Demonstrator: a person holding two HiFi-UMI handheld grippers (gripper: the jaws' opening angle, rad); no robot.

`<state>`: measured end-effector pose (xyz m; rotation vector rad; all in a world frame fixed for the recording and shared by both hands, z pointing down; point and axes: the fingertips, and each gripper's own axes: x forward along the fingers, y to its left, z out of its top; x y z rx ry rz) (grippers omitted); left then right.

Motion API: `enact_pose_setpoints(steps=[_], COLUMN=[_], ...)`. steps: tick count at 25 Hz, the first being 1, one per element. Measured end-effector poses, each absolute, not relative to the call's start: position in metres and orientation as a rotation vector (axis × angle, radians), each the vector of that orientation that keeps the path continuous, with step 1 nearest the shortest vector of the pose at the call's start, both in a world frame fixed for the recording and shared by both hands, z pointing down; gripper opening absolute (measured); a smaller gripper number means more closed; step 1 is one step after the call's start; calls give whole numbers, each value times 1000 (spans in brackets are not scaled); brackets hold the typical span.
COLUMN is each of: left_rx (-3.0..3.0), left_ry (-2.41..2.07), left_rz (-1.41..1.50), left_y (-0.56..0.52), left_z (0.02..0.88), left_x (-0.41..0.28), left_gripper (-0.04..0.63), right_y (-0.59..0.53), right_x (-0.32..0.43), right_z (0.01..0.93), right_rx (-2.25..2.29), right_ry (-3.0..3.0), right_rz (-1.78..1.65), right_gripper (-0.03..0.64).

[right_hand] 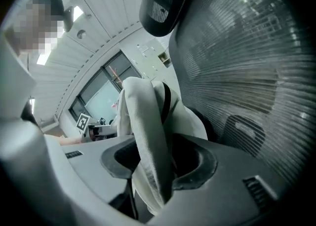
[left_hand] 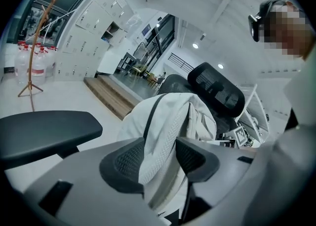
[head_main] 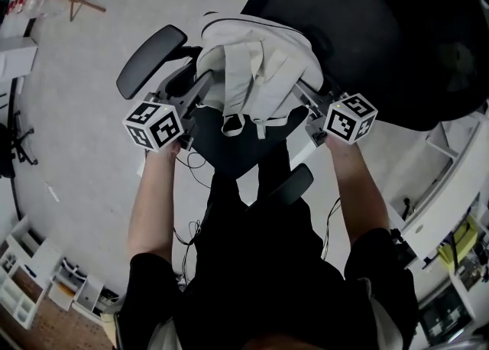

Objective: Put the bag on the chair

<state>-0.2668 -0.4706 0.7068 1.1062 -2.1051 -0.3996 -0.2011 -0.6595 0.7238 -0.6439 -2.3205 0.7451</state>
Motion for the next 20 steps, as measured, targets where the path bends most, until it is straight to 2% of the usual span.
enact_pose_setpoints(steps=[3,10,15,20], left_rx=[1097,1127,1233,1295], left_ry=[-2096,-2122,-2228,-2266], left_rz=[-380,-321,-165,-124], left_y=[-456,-476,-471,-433], left_z=[708,687,634,581], left_x=[-269,-222,-218,-228], left_gripper=[232,232,229,215], right_y=[-666,-743,-728,-661], right_x=[-197,-127,-113,-125], right_z=[729,714,664,596], right_rx=[-605,-433,-402,-454], right_ry=[-2318,-2393,-2491,-2573], right_rz=[743,797,737,693], right_gripper=[207,210,209,196])
